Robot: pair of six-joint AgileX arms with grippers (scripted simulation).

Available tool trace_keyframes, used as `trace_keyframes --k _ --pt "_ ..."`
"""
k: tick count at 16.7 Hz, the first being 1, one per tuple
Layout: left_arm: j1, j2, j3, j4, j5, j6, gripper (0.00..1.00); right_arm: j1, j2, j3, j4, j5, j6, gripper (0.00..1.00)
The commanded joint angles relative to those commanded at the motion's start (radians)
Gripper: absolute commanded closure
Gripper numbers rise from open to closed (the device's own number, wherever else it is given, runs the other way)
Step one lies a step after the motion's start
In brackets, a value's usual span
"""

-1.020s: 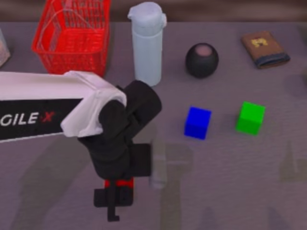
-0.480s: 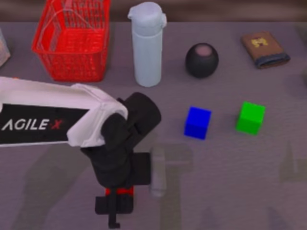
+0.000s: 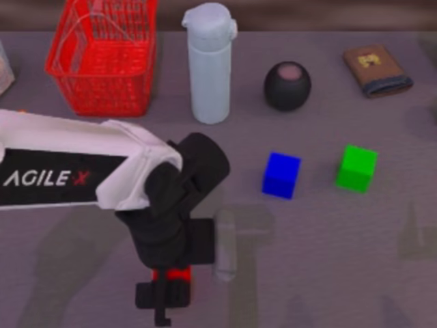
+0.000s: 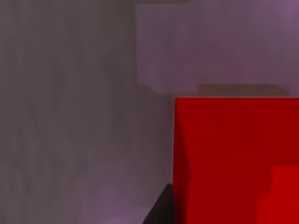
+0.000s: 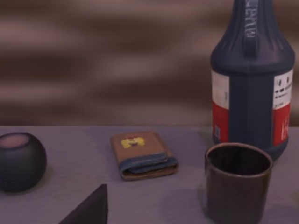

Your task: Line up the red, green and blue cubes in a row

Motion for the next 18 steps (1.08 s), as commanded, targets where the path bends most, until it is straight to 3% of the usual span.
trace_keyframes --k 3,4,13,18 --pt "0.000 0.000 0.000 0.000 0.000 0.000 0.02 0.000 0.000 0.000 0.000 0.000 0.000 0.00" --pt "0.000 0.000 0.000 0.000 0.000 0.000 0.00 0.000 0.000 0.000 0.000 0.000 0.000 0.00" --pt "0.001 -0.002 0.003 -0.004 0.000 0.001 0.00 0.000 0.000 0.000 0.000 0.000 0.000 0.00" --pt "0.011 -0.061 0.090 -0.159 0.000 0.001 0.00 0.000 0.000 0.000 0.000 0.000 0.000 0.00"
